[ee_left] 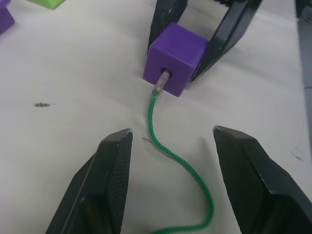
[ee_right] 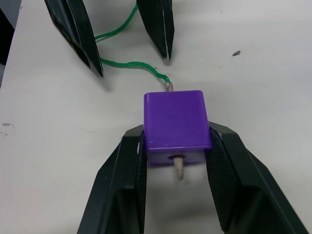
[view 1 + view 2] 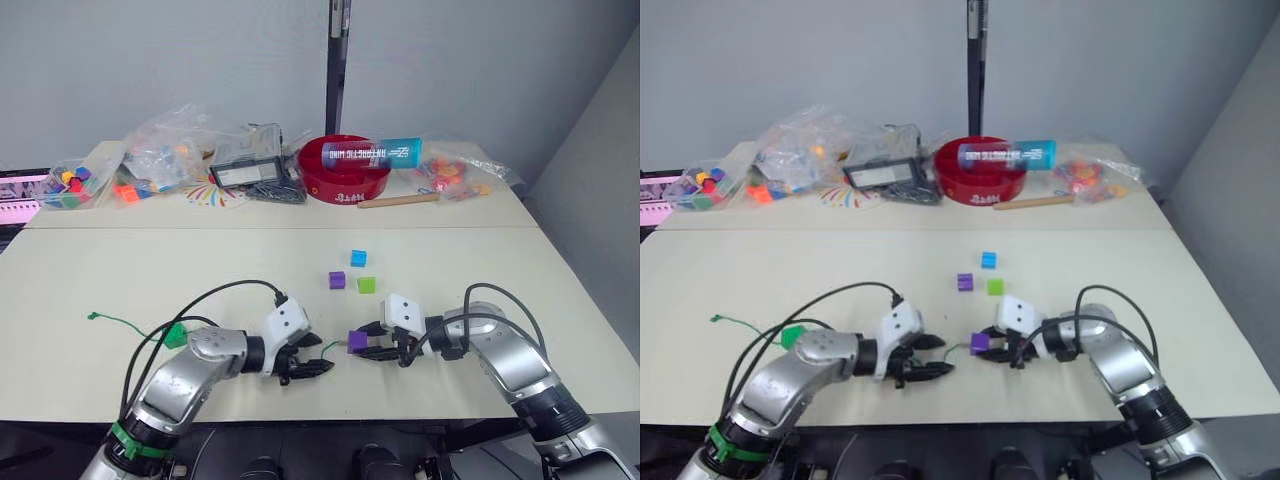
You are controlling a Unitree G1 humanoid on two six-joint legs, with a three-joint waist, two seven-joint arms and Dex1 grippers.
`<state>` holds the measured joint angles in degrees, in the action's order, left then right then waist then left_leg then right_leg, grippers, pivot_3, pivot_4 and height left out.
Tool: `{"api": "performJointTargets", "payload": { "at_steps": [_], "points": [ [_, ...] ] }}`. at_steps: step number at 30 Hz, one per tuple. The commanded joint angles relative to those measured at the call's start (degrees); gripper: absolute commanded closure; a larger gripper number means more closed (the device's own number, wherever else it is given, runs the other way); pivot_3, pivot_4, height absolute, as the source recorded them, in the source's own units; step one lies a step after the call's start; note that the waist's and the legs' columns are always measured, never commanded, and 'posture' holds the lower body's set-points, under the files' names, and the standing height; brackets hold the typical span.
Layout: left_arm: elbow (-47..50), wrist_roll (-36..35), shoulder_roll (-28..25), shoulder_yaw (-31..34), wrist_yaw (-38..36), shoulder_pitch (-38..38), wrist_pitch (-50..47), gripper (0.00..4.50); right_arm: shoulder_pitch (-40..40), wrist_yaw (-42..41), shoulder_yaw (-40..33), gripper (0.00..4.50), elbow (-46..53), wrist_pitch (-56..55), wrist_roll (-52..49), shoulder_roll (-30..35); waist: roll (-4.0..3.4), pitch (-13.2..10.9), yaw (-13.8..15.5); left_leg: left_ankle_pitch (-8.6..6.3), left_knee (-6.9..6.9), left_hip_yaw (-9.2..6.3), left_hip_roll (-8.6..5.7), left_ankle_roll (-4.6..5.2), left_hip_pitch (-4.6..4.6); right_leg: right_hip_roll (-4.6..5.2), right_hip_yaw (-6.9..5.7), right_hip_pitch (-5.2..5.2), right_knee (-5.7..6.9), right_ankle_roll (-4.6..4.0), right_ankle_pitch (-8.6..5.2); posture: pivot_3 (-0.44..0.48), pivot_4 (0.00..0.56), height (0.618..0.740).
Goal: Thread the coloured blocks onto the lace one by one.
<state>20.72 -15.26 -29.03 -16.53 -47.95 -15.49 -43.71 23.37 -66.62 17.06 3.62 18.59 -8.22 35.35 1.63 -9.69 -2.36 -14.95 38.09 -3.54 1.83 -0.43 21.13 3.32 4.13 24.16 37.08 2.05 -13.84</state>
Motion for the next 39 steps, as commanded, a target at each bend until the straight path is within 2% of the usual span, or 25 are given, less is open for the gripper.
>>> {"api": "performJointTargets", "payload": {
  "at_steps": [1, 6, 15, 21, 27, 39],
  "points": [
    [2.1, 1.7, 0.9, -2.2, 3.7, -0.3, -1.5, 1.71, -0.4, -0.1, -1.3, 3.32, 2.1, 0.9, -1.4, 0.9, 0.00, 0.0, 0.0, 0.00, 0.00, 0.00, 0.00, 0.00, 0.00, 0.00, 0.00, 0.00, 0.00, 0.00, 0.00, 0.000, 0.150, 0.731],
    [1.2, 4.8, 0.8, -5.2, 7.1, 0.4, -1.9, 1.71, -0.8, -0.2, -1.5, 3.32, 2.9, 1.5, -1.7, 1.7, 0.00, 0.0, 0.3, 0.00, 0.00, 0.00, -0.02, 0.00, -0.01, 0.02, 0.00, -0.05, -0.02, 0.00, 0.00, 0.000, 0.150, 0.731],
    [-0.9, 5.3, 0.0, -6.0, 7.5, 0.3, -1.6, 4.48, 0.1, 0.6, -1.4, 3.32, 2.1, 1.3, -2.1, 1.5, -0.01, 0.0, 0.1, 0.00, 0.00, 0.00, -0.02, 0.00, -0.07, 0.01, 0.00, -0.10, -0.03, 0.01, 0.00, 0.000, 0.150, 0.731],
    [-3.2, 5.8, -0.4, -7.0, 5.5, -1.4, 2.8, 4.50, 0.3, 1.2, -1.3, 3.32, 2.1, 1.4, -2.2, 1.2, -0.01, 0.0, 0.2, 0.00, 0.00, 0.00, -0.02, 0.00, -0.06, 0.02, 0.00, -0.10, -0.04, 0.01, 0.00, 0.000, 0.150, 0.731],
    [-6.9, 6.4, -0.4, -7.8, -0.3, -5.1, 13.0, 4.50, -0.1, 1.4, -0.9, 3.32, 2.7, 1.6, -2.3, 1.1, -0.01, 0.0, 0.9, 0.00, 0.00, 0.01, -0.06, -0.01, -0.03, 0.04, 0.00, -0.10, -0.07, 0.01, 0.00, 0.000, 0.150, 0.731],
    [-12.6, 9.0, 2.3, -9.5, -3.6, -8.9, 18.0, 4.50, 0.7, 1.0, 1.3, 3.32, 3.8, 2.2, -1.6, 0.6, -0.01, 0.0, 1.3, 0.00, 0.00, 0.02, -0.06, 0.00, 0.02, 0.04, 0.00, -0.05, -0.09, 0.02, 0.00, 0.000, 0.150, 0.731]
  ]
}}
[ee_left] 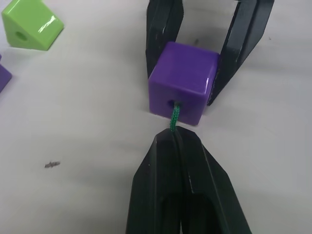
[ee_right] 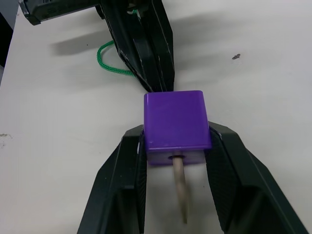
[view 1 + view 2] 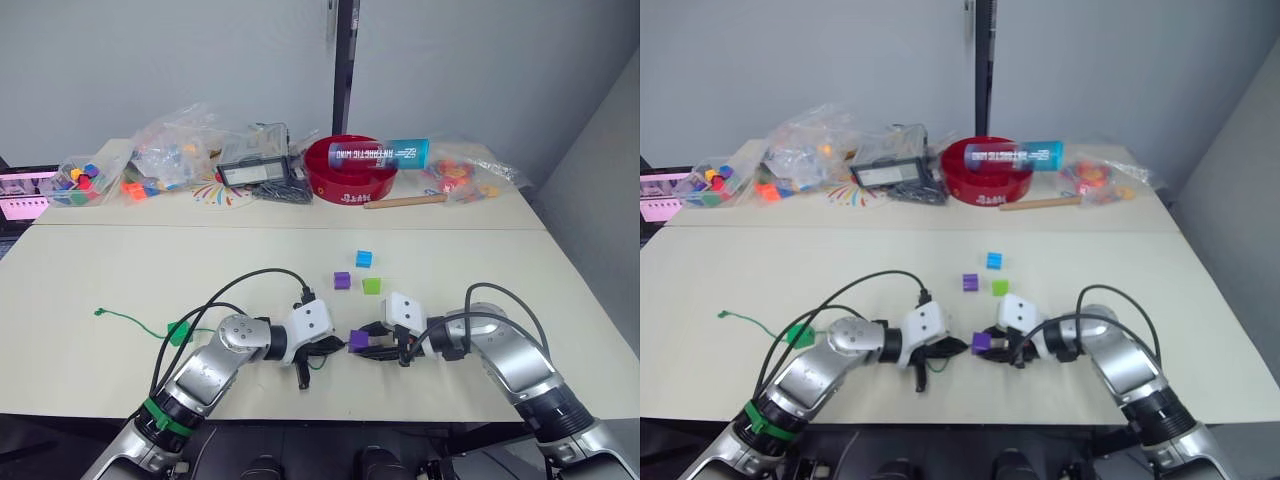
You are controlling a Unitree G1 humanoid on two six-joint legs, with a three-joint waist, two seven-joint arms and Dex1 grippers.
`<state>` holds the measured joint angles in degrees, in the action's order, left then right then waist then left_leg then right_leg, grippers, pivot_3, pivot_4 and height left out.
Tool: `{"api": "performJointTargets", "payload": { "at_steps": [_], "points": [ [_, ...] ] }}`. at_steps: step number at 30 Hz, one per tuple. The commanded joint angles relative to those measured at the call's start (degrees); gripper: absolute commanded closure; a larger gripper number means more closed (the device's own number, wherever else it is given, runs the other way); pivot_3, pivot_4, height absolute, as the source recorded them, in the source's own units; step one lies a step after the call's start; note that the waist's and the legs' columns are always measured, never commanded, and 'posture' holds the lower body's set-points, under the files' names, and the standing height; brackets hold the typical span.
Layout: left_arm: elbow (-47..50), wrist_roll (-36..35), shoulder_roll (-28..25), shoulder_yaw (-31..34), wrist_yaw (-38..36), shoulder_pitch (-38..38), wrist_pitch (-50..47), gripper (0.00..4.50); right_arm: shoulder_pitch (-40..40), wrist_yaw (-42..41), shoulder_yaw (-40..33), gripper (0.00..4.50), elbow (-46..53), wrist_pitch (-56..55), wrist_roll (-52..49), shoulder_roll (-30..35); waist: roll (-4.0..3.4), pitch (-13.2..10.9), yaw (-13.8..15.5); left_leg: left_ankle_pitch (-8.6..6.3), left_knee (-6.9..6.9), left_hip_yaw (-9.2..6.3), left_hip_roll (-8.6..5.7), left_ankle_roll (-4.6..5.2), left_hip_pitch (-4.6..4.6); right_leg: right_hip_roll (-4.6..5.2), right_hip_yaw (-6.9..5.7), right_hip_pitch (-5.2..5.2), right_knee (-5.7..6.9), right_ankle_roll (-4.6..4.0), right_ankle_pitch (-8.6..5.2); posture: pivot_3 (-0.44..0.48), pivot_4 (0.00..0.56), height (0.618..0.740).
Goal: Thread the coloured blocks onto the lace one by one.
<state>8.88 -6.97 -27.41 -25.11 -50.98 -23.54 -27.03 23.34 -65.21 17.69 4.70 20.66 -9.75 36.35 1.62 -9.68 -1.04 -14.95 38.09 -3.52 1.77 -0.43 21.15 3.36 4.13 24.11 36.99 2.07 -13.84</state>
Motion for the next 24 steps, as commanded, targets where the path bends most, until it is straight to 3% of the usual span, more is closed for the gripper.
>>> {"api": "performJointTargets", "payload": {
  "at_steps": [1, 9, 12, 23, 24],
  "points": [
    [-0.9, 0.9, 0.9, -0.8, -0.7, -1.0, 1.5, 4.50, 0.8, -0.4, 0.9, 3.32, 2.9, 0.4, -0.1, -0.6, 0.00, 0.0, 0.0, 0.00, 0.00, 0.00, 0.00, 0.00, 0.00, 0.00, 0.00, 0.00, 0.00, 0.00, 0.00, 0.000, 0.150, 0.731],
    [-0.4, 1.7, 0.1, 0.9, -0.3, 0.2, 1.6, 4.50, 1.3, -0.8, 2.4, 3.32, 2.1, 0.4, 1.0, -1.3, 0.00, 0.0, -0.4, 0.00, 0.00, 0.00, 0.03, 0.00, -0.05, -0.02, 0.01, -0.02, 0.03, 0.00, 0.00, 0.000, 0.150, 0.731],
    [-0.3, 2.6, -1.1, 1.5, 0.0, 0.6, 2.4, 3.74, 1.1, -1.4, 2.5, 3.32, 1.8, 0.5, 1.4, -0.8, 0.00, 0.0, -0.6, 0.00, 0.00, -0.01, 0.04, 0.00, -0.05, -0.04, 0.00, -0.01, 0.05, 0.00, 0.00, 0.000, 0.150, 0.731],
    [2.2, -0.4, -2.6, 4.1, -2.8, 1.8, 2.9, 0.11, 1.5, -1.2, 3.0, 3.32, 0.9, 1.1, 1.9, -1.7, 0.00, 0.0, -1.4, -0.01, -0.01, -0.02, 0.06, 0.01, -0.04, -0.05, -0.01, 0.01, 0.07, 0.00, 0.00, 0.000, 0.150, 0.731],
    [2.2, -0.6, -2.6, 4.4, -2.8, 1.8, 3.1, 0.03, 1.5, -1.2, 3.0, 3.32, 0.9, 1.3, 1.8, -1.7, 0.00, 0.0, -1.4, -0.01, -0.01, -0.02, 0.06, 0.01, -0.04, -0.05, -0.01, 0.01, 0.07, 0.00, 0.00, 0.000, 0.150, 0.731]
  ]
}}
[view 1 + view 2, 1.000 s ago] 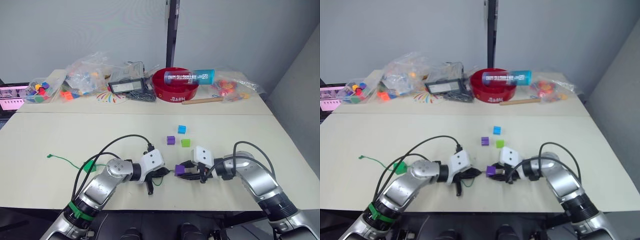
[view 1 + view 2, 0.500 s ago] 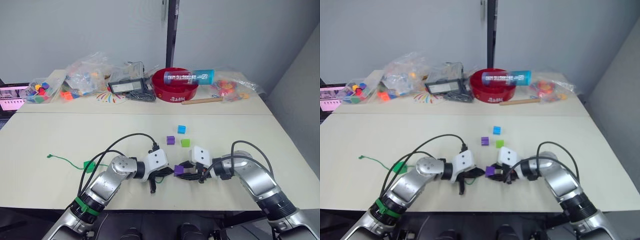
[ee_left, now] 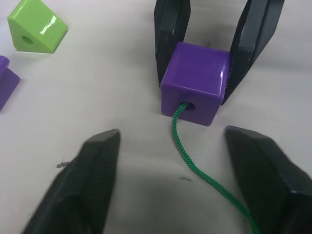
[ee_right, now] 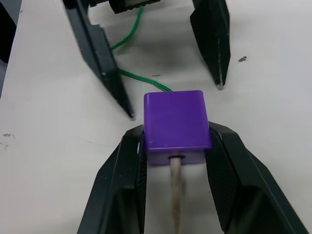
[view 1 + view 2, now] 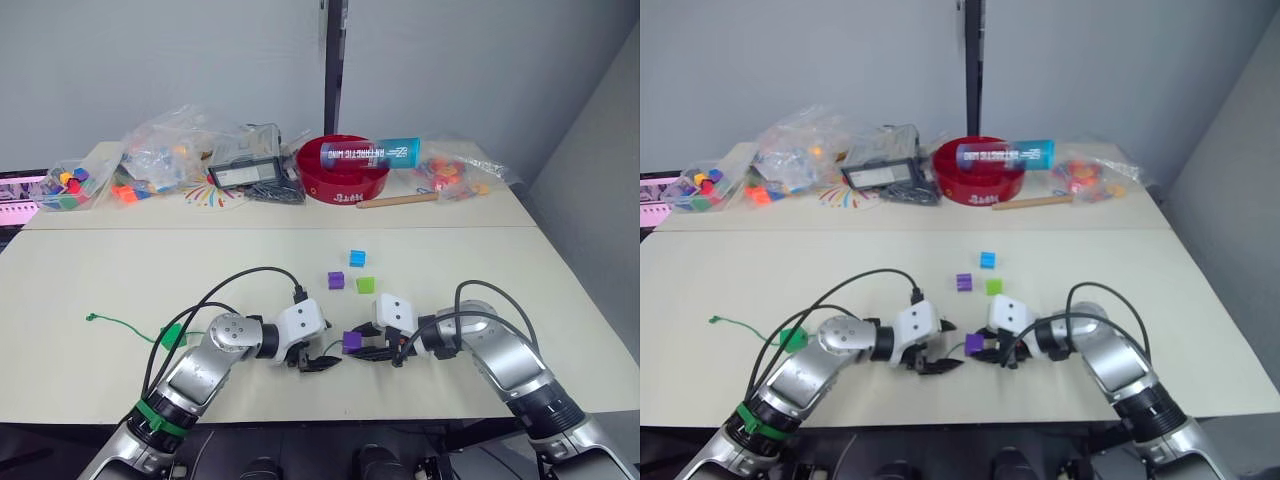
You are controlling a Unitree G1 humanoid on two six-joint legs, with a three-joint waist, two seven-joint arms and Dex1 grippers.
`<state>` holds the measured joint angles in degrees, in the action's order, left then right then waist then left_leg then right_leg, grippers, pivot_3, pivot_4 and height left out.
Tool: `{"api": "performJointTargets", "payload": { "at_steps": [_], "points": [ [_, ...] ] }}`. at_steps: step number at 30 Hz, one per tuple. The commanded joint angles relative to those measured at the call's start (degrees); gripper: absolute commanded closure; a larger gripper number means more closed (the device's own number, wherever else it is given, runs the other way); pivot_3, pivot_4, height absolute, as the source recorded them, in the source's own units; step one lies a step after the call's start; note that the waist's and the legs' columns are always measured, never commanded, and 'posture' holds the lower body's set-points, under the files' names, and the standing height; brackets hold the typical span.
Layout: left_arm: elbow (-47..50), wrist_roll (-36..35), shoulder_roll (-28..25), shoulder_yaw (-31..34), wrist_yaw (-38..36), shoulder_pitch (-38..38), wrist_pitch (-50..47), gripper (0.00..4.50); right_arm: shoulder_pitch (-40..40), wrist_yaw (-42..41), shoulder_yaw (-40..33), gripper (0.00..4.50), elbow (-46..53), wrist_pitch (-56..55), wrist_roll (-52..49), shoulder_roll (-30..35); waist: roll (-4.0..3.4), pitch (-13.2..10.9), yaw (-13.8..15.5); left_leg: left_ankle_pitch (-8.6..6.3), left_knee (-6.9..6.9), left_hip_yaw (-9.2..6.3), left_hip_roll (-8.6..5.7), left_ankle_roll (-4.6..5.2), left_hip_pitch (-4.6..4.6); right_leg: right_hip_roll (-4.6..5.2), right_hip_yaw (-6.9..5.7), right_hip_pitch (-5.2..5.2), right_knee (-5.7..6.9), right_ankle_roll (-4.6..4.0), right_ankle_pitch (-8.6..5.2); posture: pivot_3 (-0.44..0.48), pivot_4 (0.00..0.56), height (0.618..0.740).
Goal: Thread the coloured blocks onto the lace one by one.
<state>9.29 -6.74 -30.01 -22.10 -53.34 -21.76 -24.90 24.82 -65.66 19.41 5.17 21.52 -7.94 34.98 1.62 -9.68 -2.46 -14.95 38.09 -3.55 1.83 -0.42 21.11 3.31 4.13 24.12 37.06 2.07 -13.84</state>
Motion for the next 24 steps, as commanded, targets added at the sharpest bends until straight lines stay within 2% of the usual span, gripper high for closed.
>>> {"api": "performJointTargets", "payload": {
  "at_steps": [1, 3, 5, 7, 11, 12, 19, 24],
  "points": [
    [1.8, -0.9, 0.0, 1.5, -0.5, 0.0, 1.1, 0.03, 0.0, -0.7, 1.3, 3.32, 0.4, 0.6, 0.0, -0.4, 0.00, 0.0, 0.0, 0.00, 0.00, 0.00, 0.00, 0.00, 0.00, 0.00, 0.00, 0.00, 0.00, 0.00, 0.00, 0.000, 0.150, 0.731],
    [1.7, -1.0, 0.1, 1.5, -0.6, 0.0, 1.1, 0.03, 0.1, -0.6, 1.1, 3.32, 0.5, 1.1, -0.3, -0.5, 0.00, 0.0, 0.0, 0.00, 0.00, 0.00, 0.00, 0.00, 0.00, 0.00, 0.00, 0.00, 0.00, 0.00, 0.00, 0.000, 0.150, 0.731],
    [0.9, -1.1, 0.4, 1.3, -1.3, -0.4, 1.4, 0.00, 0.3, -0.4, 0.0, 2.27, 1.7, 2.9, -1.6, -0.5, 0.00, 0.0, 0.0, 0.00, 0.00, 0.00, 0.00, 0.00, 0.00, -0.01, 0.00, 0.00, 0.00, 0.00, 0.00, 0.000, 0.150, 0.731],
    [0.1, -1.6, 1.1, 1.1, -2.2, -1.2, 1.5, 0.00, 0.2, -0.6, -1.2, 1.69, 3.6, 5.1, -3.0, 0.0, 0.00, 0.0, 0.1, 0.00, 0.00, 0.00, -0.01, 0.00, 0.04, 0.00, 0.00, 0.03, 0.00, 0.00, 0.00, 0.000, 0.150, 0.731],
    [-1.1, -1.0, 2.0, 0.7, -3.0, -2.1, 2.2, 0.00, -0.4, -0.6, -2.7, 0.22, 5.7, 6.5, -4.4, 1.3, 0.00, 0.0, 0.2, 0.00, 0.00, -0.01, -0.02, 0.00, 0.05, 0.01, -0.01, 0.03, -0.01, 0.00, 0.00, 0.000, 0.150, 0.731],
    [-1.4, -0.9, 2.3, 0.5, -3.0, -2.4, 2.3, 0.00, -0.6, -0.3, -3.3, 0.03, 6.3, 6.9, -4.9, 1.5, 0.00, 0.0, 0.2, 0.00, 0.00, -0.01, -0.02, 0.00, 0.05, 0.01, -0.01, 0.03, -0.01, 0.00, 0.00, 0.000, 0.150, 0.731],
    [-5.9, 0.2, 5.8, -1.5, -3.8, -4.9, 4.7, 0.00, -5.1, -0.7, -9.1, 0.03, 9.1, 7.3, -8.5, 6.3, 0.00, 0.0, 0.6, 0.00, 0.00, 0.00, -0.04, 0.00, 0.07, 0.03, -0.01, 0.01, -0.04, 0.01, 0.00, 0.000, 0.150, 0.731],
    [-10.1, 1.1, 7.6, -2.7, -4.3, -5.8, 6.9, 0.00, -7.5, -0.3, -9.6, 0.03, 8.5, 4.9, -7.5, 7.6, 0.00, 0.0, 0.3, 0.00, 0.00, 0.01, -0.03, 0.00, 0.06, 0.01, 0.01, 0.02, -0.04, 0.01, 0.00, 0.000, 0.150, 0.731]
  ]
}}
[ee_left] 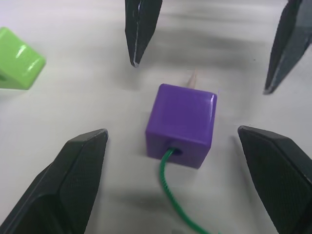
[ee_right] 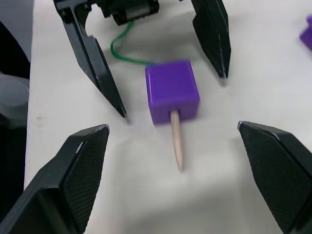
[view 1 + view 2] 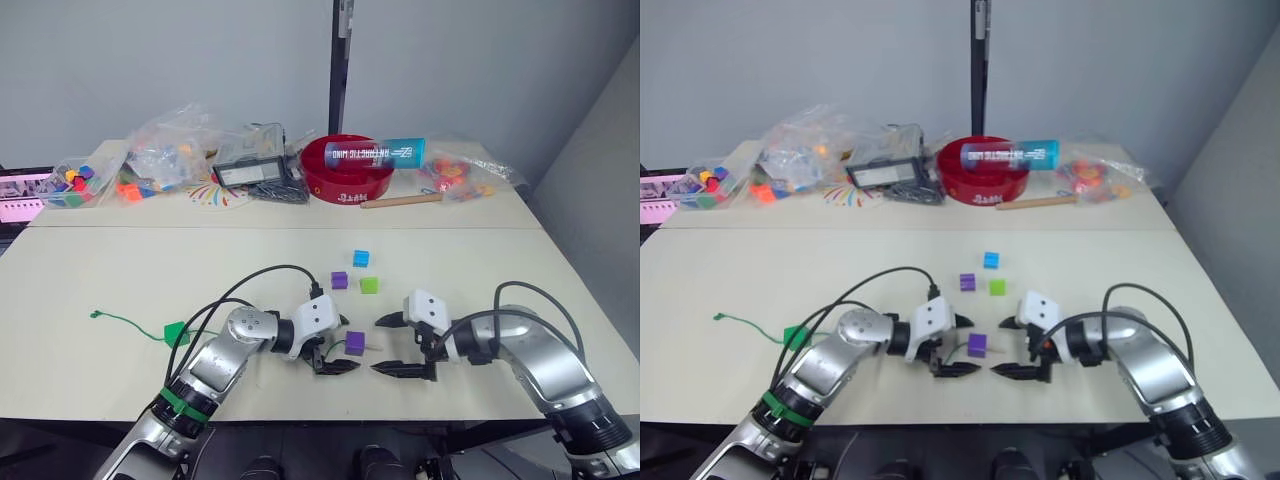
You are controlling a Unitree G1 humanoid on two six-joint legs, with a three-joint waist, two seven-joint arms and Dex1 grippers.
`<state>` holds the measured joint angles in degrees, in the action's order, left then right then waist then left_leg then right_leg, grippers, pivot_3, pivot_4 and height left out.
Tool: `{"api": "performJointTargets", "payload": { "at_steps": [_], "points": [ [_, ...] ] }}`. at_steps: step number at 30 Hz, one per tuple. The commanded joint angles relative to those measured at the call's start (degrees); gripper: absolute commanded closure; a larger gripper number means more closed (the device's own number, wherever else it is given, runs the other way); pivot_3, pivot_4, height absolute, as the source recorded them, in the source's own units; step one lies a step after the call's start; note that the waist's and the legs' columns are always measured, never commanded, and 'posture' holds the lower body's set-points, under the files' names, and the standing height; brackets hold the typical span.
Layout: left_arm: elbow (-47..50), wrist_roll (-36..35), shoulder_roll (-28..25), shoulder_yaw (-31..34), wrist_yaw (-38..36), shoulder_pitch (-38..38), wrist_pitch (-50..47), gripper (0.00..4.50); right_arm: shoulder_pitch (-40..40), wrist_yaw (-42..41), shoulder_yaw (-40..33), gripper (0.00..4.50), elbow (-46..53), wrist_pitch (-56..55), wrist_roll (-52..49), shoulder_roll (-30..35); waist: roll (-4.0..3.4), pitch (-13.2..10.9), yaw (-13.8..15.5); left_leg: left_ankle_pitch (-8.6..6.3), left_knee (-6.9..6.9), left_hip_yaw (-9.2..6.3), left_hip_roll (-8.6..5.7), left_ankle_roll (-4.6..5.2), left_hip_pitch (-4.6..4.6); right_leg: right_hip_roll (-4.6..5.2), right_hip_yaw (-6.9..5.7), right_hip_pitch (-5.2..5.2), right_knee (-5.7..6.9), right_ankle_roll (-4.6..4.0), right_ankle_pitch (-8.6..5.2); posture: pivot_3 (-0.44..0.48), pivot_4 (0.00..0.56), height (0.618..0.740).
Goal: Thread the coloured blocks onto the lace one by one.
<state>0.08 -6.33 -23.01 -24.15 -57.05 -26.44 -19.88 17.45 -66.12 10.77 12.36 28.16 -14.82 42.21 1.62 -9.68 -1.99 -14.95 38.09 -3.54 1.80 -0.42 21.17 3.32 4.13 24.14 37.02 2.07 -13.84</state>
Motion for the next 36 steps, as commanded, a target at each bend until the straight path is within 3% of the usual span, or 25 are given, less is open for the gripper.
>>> {"api": "performJointTargets", "payload": {
  "at_steps": [1, 3, 13, 17, 20, 31, 36],
  "points": [
    [-1.5, 0.6, 0.9, -0.7, -0.8, -1.2, 2.2, 0.00, -0.3, 0.4, -0.9, 0.03, 1.2, -1.9, -0.4, 0.4, 0.00, 0.0, -0.3, 0.00, 0.00, 0.00, 0.01, 0.00, 0.00, -0.01, 0.00, 0.00, 0.01, 0.00, 0.00, 0.000, 0.150, 0.731],
    [-2.3, 0.6, 1.7, -0.8, -0.8, -1.6, 2.4, 0.00, -0.4, 0.7, -0.7, 0.03, 1.3, -1.9, -0.3, 0.1, 0.00, 0.0, -0.2, 0.00, 0.00, 0.00, 0.00, 0.00, -0.01, 0.00, 0.01, -0.01, 0.02, 0.00, 0.00, 0.000, 0.150, 0.731],
    [-3.2, 0.6, 3.0, -1.0, -1.9, -2.0, 3.1, 3.20, 0.5, 1.8, 1.5, 0.00, -1.4, -4.0, 1.6, -1.1, 0.00, 0.0, -0.1, 0.00, 0.02, -0.01, -0.01, 0.00, 0.00, 0.00, 0.00, -0.01, 0.01, 0.01, 0.00, 0.000, 0.150, 0.731],
    [-2.8, 0.6, 2.9, -1.1, -2.4, -1.9, 3.1, 3.30, 1.4, 1.6, 2.2, 0.00, -2.8, -5.0, 2.4, -1.6, 0.00, 0.0, -0.1, 0.00, 0.02, 0.00, -0.01, 0.00, 0.00, 0.00, 0.00, -0.01, 0.01, 0.01, 0.00, 0.000, 0.150, 0.731],
    [-2.1, 0.5, 2.5, -0.9, -2.9, -1.6, 2.8, 3.30, 1.7, 1.3, 2.6, 0.81, -3.8, -6.1, 2.9, -1.8, 0.00, 0.0, -0.1, 0.00, 0.02, -0.01, -0.01, 0.00, 0.00, 0.00, 0.00, -0.01, 0.01, 0.00, 0.00, 0.000, 0.150, 0.731],
    [-2.1, 0.6, 1.9, -0.7, -3.4, -1.8, 2.8, 3.30, 2.0, 0.4, 3.4, 4.49, -5.4, -8.7, 4.1, -1.7, 0.00, 0.0, -0.2, 0.00, 0.02, -0.01, 0.00, 0.00, -0.01, 0.00, 0.00, -0.01, 0.01, 0.00, 0.00, 0.000, 0.150, 0.731],
    [-1.7, 0.4, 1.4, -0.5, -4.1, -1.8, 2.8, 3.30, 2.1, 0.4, 3.4, 4.50, -5.5, -8.9, 4.3, -1.8, 0.00, 0.0, -0.2, 0.00, 0.02, -0.01, 0.00, 0.00, -0.01, 0.00, 0.00, -0.01, 0.02, 0.00, 0.00, 0.000, 0.150, 0.731]
  ]
}}
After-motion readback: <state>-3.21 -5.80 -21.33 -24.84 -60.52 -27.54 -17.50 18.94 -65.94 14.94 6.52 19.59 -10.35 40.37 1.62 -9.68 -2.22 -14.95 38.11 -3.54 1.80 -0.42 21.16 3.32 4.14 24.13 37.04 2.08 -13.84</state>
